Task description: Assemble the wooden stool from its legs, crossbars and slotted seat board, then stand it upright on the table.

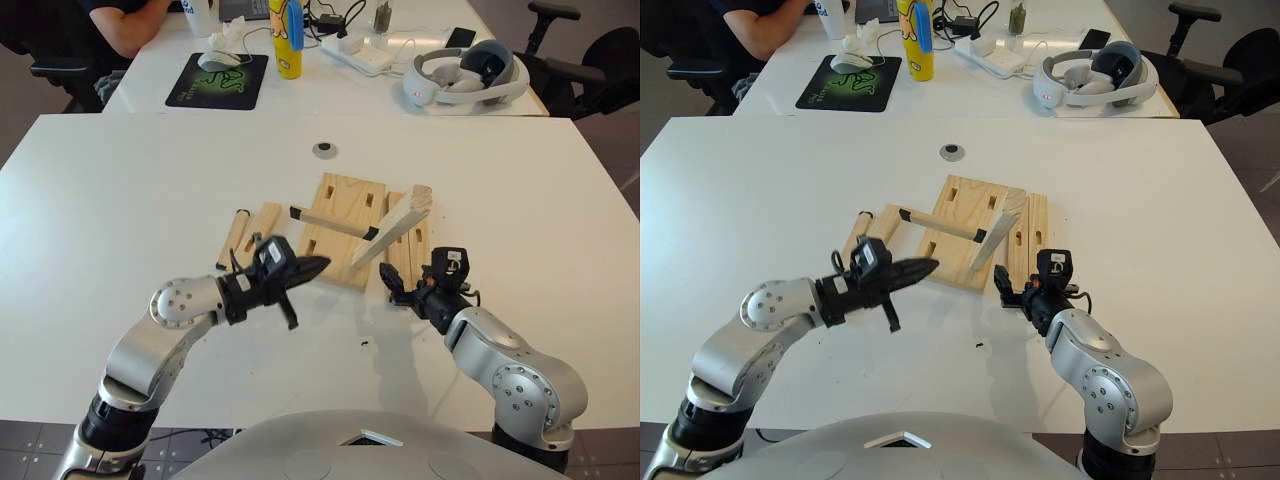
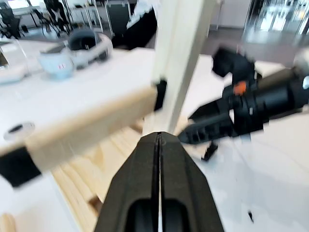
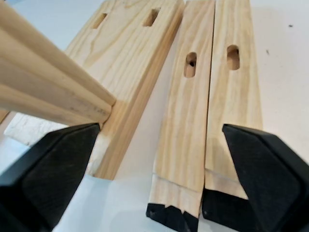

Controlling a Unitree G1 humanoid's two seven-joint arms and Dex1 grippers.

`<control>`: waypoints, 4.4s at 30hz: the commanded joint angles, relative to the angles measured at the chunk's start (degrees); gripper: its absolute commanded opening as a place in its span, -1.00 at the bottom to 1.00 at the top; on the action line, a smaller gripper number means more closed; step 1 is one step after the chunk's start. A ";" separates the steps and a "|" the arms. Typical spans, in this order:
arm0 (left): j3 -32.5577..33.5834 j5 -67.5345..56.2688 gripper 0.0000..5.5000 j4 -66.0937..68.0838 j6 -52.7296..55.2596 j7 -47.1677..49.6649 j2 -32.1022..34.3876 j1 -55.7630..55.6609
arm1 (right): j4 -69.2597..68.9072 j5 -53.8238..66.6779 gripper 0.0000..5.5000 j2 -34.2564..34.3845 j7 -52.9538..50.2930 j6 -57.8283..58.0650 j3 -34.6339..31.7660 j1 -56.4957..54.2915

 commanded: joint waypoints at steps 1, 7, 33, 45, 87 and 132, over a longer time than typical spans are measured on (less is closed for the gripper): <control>0.09 -1.39 -1.00 -1.07 3.67 3.22 -0.82 0.76 | 0.13 0.38 0.95 1.38 0.17 3.10 -1.53 -1.57; -1.62 -1.74 -1.00 -2.86 3.17 4.73 -0.87 3.75 | -1.56 1.11 0.95 0.10 3.35 7.13 -1.15 -1.38; -5.04 -2.43 -1.00 -2.57 3.39 7.37 -1.05 3.65 | 2.17 -8.67 0.61 -1.33 6.76 8.77 -0.84 0.63; -7.56 -0.17 -1.00 -2.65 1.62 10.51 -3.08 6.09 | 0.43 -9.15 0.61 -9.30 12.07 7.54 -1.02 -8.08; -5.99 -1.34 -1.00 1.68 1.02 5.96 -1.88 0.75 | 11.42 -20.41 -0.23 -1.80 9.52 -6.57 5.00 -6.42; 20.86 -53.70 0.71 56.01 26.34 -10.82 11.63 -68.43 | 27.01 54.99 -0.23 -28.16 34.46 -11.70 -9.81 -51.24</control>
